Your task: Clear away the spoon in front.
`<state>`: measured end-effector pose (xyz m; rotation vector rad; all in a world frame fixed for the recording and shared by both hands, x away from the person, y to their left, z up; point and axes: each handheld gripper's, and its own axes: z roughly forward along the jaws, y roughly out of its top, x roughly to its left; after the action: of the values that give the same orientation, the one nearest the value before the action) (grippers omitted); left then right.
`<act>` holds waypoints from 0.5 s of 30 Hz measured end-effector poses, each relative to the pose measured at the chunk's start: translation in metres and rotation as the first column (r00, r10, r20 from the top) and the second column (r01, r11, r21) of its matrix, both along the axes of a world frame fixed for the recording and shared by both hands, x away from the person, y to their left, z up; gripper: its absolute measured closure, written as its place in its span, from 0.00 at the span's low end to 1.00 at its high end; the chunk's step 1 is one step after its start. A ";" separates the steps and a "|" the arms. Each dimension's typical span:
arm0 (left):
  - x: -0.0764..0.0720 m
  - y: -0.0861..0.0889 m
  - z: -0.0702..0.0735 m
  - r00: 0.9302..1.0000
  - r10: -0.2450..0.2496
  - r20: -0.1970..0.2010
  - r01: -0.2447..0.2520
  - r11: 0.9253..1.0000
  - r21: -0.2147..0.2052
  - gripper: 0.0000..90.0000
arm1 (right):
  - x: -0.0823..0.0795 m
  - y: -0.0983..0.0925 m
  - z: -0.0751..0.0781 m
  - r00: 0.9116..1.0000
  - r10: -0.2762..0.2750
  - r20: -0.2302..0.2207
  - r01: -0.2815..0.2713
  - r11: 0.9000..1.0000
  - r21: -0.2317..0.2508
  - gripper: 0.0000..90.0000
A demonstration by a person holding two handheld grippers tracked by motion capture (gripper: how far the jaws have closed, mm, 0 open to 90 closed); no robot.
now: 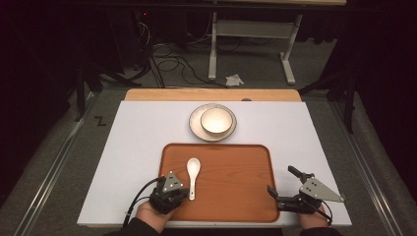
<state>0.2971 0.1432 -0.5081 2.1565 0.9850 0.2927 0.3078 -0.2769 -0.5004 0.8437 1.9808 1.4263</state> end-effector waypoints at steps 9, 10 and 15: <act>0.004 0.041 0.014 0.983 0.145 0.112 -0.134 0.986 -0.103 0.68 | 0.000 0.000 0.000 1.000 -0.001 0.000 0.001 1.000 -0.001 0.03; 0.004 0.046 0.015 0.980 0.158 0.121 -0.145 0.983 -0.113 0.63 | 0.000 0.000 0.000 1.000 -0.001 0.000 0.001 1.000 -0.002 0.03; 0.004 0.074 0.020 0.958 0.231 0.172 -0.199 0.962 -0.186 0.48 | 0.000 0.000 0.000 1.000 -0.002 -0.001 0.002 1.000 0.000 0.03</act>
<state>0.3014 0.2171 -0.4880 1.8343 1.0931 0.4963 0.3081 -0.2771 -0.5007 0.8471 1.9801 1.4249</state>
